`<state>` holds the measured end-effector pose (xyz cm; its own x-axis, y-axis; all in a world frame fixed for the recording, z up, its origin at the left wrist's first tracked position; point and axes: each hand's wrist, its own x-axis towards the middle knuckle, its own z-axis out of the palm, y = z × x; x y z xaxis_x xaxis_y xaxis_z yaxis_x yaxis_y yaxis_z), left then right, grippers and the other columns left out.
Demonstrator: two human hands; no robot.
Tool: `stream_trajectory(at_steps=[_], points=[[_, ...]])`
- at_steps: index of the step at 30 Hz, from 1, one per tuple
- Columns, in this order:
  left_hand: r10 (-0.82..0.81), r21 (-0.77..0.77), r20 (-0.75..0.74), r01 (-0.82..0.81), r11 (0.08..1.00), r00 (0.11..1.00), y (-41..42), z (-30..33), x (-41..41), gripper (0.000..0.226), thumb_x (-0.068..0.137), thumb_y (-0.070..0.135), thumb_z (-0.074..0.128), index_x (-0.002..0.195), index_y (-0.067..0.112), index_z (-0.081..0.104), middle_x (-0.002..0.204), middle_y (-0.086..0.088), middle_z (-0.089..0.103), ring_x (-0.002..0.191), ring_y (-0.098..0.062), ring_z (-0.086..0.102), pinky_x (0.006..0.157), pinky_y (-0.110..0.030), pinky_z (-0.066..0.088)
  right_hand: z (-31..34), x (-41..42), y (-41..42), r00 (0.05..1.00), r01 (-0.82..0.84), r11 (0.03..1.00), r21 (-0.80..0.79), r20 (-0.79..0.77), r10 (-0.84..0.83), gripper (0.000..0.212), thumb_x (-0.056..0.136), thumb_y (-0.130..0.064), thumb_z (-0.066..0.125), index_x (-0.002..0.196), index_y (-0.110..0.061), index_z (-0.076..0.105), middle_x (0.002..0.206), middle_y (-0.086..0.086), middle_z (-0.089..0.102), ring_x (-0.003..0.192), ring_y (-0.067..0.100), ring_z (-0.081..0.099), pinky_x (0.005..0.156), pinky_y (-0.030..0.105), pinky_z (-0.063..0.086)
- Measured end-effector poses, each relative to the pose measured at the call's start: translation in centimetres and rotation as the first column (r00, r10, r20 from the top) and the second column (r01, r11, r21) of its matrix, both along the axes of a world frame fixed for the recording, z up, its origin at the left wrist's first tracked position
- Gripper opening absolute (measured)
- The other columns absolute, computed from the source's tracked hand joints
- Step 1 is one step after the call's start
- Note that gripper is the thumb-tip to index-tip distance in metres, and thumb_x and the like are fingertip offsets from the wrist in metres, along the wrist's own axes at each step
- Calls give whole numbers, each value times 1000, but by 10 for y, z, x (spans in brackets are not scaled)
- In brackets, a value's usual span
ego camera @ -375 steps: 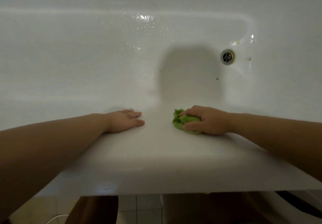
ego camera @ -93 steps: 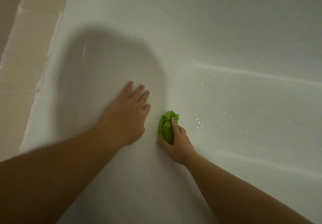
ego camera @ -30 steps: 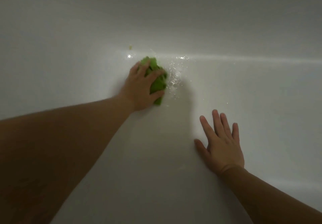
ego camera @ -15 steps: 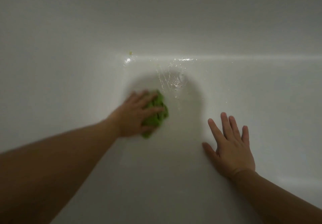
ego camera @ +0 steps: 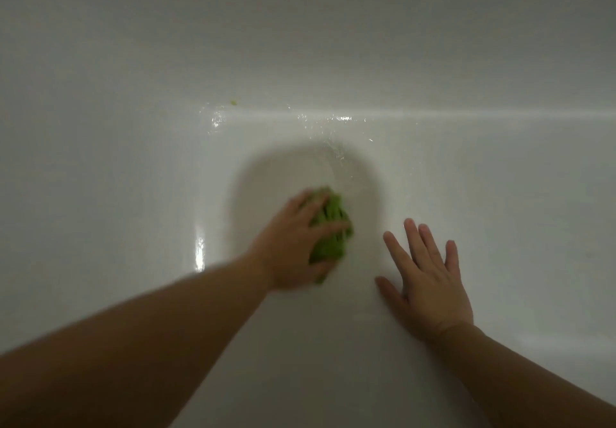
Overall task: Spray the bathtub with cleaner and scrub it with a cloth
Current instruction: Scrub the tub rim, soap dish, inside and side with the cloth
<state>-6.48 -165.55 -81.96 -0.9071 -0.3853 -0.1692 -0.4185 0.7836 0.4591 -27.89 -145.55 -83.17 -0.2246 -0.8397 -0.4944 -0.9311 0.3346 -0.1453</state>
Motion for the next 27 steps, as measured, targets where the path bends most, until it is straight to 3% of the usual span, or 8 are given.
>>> stream_trajectory(at_steps=[5, 9, 12, 14, 17, 19, 23, 27], points=[[-338, 101, 108, 327, 939, 935, 67, 6, 48, 63, 90, 66, 56, 147, 44, 46, 164, -10, 33, 151, -40, 26, 124, -51, 27, 8, -20, 21, 998, 50, 996, 77, -34, -48, 73, 95, -80, 1, 159, -47, -15, 167, -4, -31, 154, 20, -28, 125, 59, -6], [-361, -68, 168, 376, 924, 917, -1, -9, 32, 69, 81, 67, 58, 144, 40, 49, 162, -13, 36, 146, -42, 36, 120, -53, 29, 6, -30, 20, 995, 92, 993, 69, -52, -89, 75, 94, -82, 1, 158, -48, -16, 167, -3, -32, 153, 20, -31, 125, 58, -9], [-100, -203, 232, 148, 968, 968, -68, -14, 9, 73, 82, 73, 49, 146, 37, 45, 159, -19, 39, 140, -49, 40, 114, -62, 34, 4, -39, 15, 987, 144, 988, 50, -77, -140, 78, 93, -82, 1, 159, -44, -17, 167, -1, -31, 153, 22, -30, 125, 58, -9], [144, -219, 217, -96, 971, 966, -102, -10, -15, 77, 84, 77, 44, 151, 40, 37, 165, -17, 25, 146, -51, 26, 116, -66, 27, 2, -43, 14, 983, 166, 985, 45, -91, -161, 80, 91, -82, -3, 159, -43, -19, 167, -1, -32, 153, 23, -31, 125, 59, -8], [502, -119, 166, -488, 865, 849, -117, -5, -61, 74, 93, 68, 52, 157, 42, 25, 170, -10, 0, 154, -44, 0, 125, -59, 8, -1, -48, 10, 978, 191, 981, 34, -94, -187, 82, 89, -83, -7, 158, -42, -22, 166, -2, -34, 153, 22, -32, 125, 58, -8], [573, -100, 104, -565, 819, 813, -102, -2, -88, 72, 95, 60, 56, 158, 37, 29, 170, -15, 2, 155, -41, 0, 126, -54, 5, -3, -50, 8, 978, 193, 981, 29, -91, -190, 82, 89, -84, -8, 157, -43, -24, 165, -3, -34, 152, 22, -32, 125, 58, -9], [205, -121, -28, -206, 971, 978, -39, -5, -94, 65, 90, 58, 59, 148, 31, 50, 163, -21, 29, 149, -37, 16, 125, -52, 13, -4, -53, 10, 979, 191, 981, 30, -79, -189, 81, 91, -83, -5, 159, -42, -21, 166, -3, -33, 153, 23, -31, 125, 58, -8], [-88, -97, 129, 101, 990, 988, 9, -11, -53, 69, 88, 72, 48, 150, 44, 40, 167, -8, 25, 152, -40, 18, 125, -50, 20, 1, -53, 10, 979, 193, 981, 27, -69, -190, 80, 93, -80, -3, 160, -40, -17, 167, -1, -31, 153, 22, -30, 126, 59, -4]])
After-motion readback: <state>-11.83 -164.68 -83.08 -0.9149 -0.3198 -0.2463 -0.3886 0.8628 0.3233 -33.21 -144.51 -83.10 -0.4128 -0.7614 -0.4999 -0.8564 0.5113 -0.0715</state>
